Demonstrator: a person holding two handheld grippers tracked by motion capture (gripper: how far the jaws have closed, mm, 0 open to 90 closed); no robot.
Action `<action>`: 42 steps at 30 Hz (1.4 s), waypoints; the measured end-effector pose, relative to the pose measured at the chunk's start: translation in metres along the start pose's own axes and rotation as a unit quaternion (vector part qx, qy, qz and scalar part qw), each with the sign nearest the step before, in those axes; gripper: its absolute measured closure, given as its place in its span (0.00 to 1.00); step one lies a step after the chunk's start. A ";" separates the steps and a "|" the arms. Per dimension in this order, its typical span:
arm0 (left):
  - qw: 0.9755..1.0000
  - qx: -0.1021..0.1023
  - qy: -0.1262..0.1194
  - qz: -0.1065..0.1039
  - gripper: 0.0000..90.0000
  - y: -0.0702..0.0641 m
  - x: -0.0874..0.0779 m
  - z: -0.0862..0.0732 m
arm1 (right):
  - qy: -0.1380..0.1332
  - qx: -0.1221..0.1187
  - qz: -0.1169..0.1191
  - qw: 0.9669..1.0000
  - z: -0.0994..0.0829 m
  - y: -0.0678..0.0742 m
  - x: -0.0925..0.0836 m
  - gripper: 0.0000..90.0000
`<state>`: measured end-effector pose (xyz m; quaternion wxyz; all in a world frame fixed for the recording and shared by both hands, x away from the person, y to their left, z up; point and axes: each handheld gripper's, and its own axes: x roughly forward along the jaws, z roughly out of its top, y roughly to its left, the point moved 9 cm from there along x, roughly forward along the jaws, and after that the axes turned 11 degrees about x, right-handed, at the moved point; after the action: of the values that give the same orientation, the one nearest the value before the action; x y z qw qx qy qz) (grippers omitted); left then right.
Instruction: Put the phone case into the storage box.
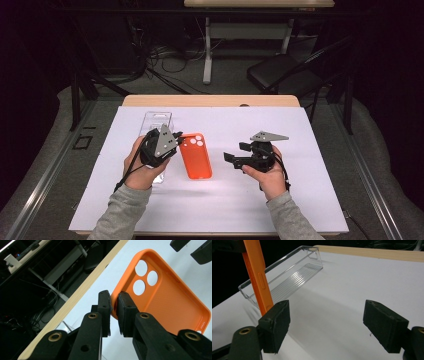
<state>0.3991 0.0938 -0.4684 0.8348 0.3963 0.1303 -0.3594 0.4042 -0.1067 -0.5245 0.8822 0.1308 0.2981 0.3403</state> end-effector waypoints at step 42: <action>0.999 0.019 0.032 -0.039 0.91 0.024 0.021 0.007 | -0.019 0.036 -0.024 0.999 0.006 -0.012 -0.005 0.19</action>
<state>0.4300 0.0881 -0.4609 0.8078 0.4181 0.1654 -0.3811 0.4111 -0.1190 -0.5231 0.8905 0.1614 0.2964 0.3053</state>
